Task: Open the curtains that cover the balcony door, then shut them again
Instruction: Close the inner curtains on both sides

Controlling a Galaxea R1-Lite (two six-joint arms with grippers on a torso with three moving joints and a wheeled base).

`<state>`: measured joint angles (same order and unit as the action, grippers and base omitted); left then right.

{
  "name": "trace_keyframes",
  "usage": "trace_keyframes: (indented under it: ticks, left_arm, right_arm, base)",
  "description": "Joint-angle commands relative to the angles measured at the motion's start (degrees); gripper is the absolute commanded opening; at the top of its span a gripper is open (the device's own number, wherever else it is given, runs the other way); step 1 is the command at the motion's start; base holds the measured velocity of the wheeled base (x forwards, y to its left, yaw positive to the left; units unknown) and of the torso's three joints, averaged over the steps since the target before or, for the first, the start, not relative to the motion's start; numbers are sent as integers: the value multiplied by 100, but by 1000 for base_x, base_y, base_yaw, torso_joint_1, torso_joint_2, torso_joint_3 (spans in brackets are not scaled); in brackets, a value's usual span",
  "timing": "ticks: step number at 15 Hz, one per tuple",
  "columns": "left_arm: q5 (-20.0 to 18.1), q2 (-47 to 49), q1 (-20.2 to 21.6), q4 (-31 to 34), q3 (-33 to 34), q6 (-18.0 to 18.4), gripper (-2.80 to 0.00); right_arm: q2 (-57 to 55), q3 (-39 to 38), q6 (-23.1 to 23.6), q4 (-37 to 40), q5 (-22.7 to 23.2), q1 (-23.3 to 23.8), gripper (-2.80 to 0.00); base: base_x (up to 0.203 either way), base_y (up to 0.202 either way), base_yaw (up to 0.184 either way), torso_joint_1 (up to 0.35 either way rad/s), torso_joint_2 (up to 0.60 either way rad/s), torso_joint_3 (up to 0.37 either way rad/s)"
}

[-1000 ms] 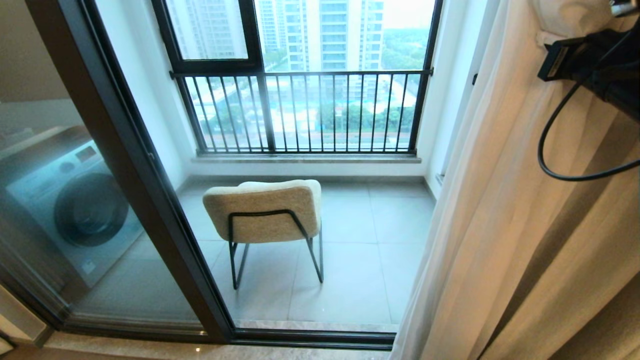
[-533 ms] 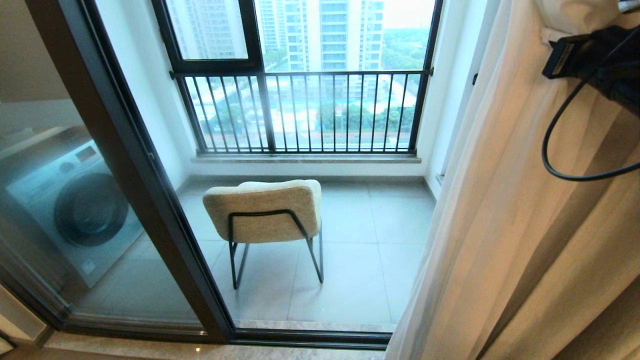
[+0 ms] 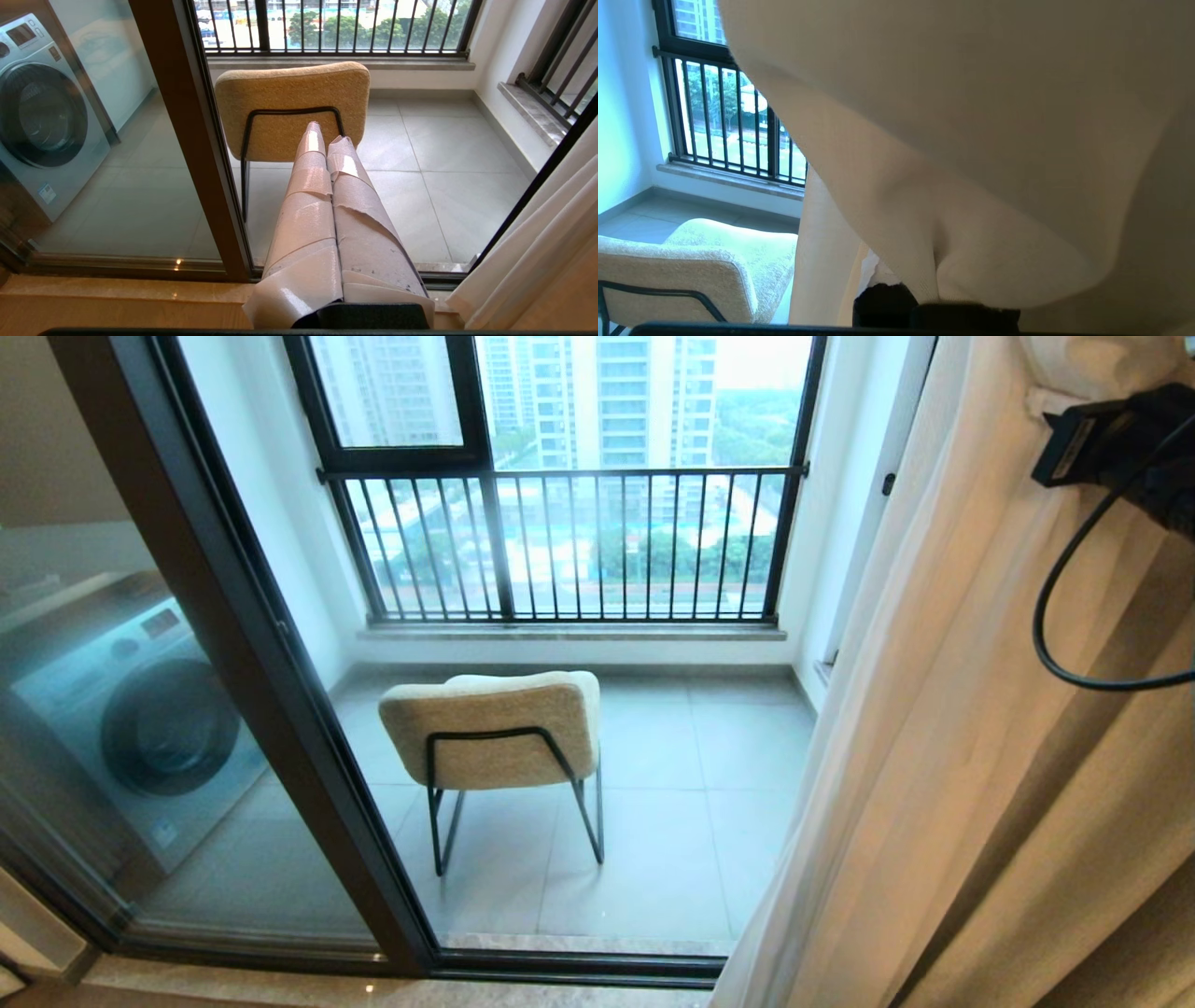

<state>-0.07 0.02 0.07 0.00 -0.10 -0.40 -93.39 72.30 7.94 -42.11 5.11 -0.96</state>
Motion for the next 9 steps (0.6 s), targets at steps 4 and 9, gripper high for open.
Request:
trace_keyframes:
  ticks: [4, 9]
  left_arm:
    - [-1, -2, 1, 0, 1, 4, -280]
    - [-1, -2, 1, 0, 1, -4, -280]
  right_arm:
    - [372, -413, 9, -26, -4, -9, -280]
    - [515, -559, 15, -17, -63, 0, -280]
  base:
    - [0, 0, 0, 0, 0, 0]
    - [0, 0, 0, 0, 0, 0]
